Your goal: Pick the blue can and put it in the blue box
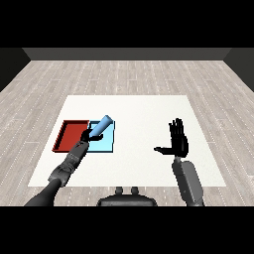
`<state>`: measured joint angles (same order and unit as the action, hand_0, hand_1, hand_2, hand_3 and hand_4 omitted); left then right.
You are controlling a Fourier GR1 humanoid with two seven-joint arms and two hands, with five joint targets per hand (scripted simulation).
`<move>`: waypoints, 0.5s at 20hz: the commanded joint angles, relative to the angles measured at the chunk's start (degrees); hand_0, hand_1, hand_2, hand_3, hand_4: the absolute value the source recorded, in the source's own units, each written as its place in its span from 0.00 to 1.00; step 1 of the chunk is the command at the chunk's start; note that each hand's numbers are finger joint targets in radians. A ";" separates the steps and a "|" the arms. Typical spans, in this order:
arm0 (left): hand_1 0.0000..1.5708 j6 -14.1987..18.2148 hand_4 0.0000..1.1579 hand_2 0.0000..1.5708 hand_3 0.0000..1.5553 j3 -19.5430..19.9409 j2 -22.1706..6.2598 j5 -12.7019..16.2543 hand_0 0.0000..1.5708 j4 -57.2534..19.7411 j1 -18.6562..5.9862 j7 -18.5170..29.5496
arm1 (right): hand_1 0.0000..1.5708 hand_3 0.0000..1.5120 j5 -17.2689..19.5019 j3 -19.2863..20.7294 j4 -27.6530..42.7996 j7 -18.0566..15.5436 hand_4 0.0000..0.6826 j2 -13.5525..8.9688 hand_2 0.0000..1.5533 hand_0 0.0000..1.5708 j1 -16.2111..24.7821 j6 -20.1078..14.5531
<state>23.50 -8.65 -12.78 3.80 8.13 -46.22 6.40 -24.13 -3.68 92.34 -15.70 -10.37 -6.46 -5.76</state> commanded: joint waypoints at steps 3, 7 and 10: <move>0.97 -1.30 0.75 0.92 0.47 -0.56 2.09 -1.99 0.97 -6.08 0.03 -1.87 | 0.00 0.00 -1.11 1.91 -4.89 -1.72 0.00 -0.31 0.00 0.00 -0.86 3.24; 1.00 -7.44 0.60 0.94 0.00 1.95 0.61 0.48 1.00 -6.52 2.28 -2.11 | 0.00 0.00 -0.04 1.18 -5.10 -3.12 0.00 0.98 0.00 0.00 -1.39 2.52; 0.55 -3.85 0.56 0.56 0.31 -1.38 3.01 -3.41 0.55 -7.72 2.56 -2.34 | 0.00 0.00 -1.83 3.30 -4.16 -3.75 0.00 -1.34 0.00 0.00 -0.02 5.77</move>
<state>20.00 -9.06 -12.06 1.67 3.93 -47.43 5.12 -25.11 -1.52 88.03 -18.76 -10.50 -6.97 -2.18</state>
